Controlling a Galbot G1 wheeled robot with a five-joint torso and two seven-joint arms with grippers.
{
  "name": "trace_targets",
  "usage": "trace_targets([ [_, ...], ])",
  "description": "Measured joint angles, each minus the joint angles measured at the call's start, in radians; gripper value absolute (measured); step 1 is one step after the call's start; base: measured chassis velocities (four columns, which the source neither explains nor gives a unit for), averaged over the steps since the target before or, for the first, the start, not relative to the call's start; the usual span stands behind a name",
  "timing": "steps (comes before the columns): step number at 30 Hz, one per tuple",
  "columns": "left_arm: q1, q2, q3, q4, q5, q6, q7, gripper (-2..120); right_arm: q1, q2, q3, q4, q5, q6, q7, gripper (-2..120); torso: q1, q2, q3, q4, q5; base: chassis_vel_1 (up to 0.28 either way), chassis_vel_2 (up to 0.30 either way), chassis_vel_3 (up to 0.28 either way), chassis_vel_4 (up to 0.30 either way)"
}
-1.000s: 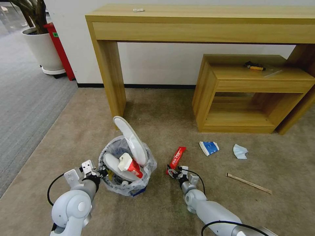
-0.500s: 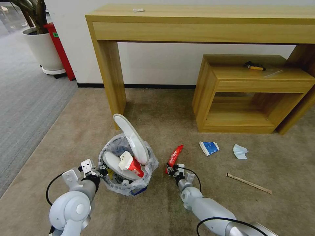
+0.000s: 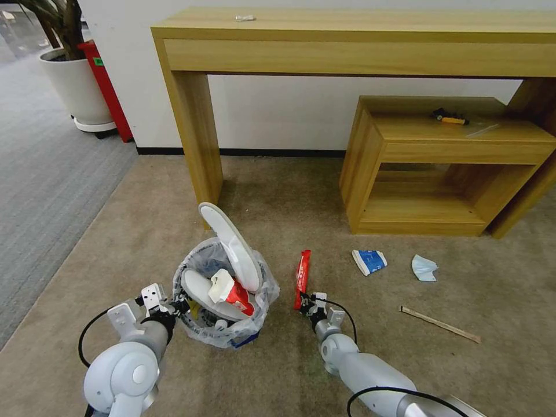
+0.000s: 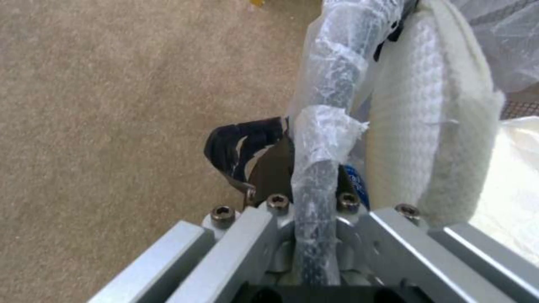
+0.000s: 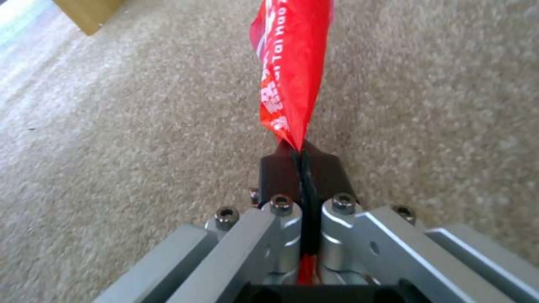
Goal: Pick up the trash bin and place the garbage on the floor into it.
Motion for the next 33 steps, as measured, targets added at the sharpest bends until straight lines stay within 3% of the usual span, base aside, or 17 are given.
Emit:
trace_targets([
  [14, -0.021, -0.012, -0.001, 0.084, 0.023, 0.000, 0.002, 0, -0.002, -0.165, -0.046, 0.211, -0.019, 0.062, -0.020, 0, 0.000, 0.000, 0.000, 0.0002, 0.0001, 0.000, 0.000, 0.000, 0.000],
  [22, -0.036, 0.002, -0.002, 0.116, 0.021, 0.000, -0.002, 0, -0.017, -0.387, -0.056, 0.514, -0.032, 0.076, 0.000, 0, 0.000, 0.000, 0.000, -0.0002, 0.0002, 0.000, 0.000, 0.000, 0.000],
  [33, -0.047, 0.005, 0.015, 0.130, 0.022, 0.001, -0.004, 0, 0.024, -0.560, -0.086, 0.816, -0.028, 0.062, 0.022, 0, 0.000, 0.000, 0.000, 0.0000, 0.0000, 0.000, 0.000, 0.000, 0.000],
])
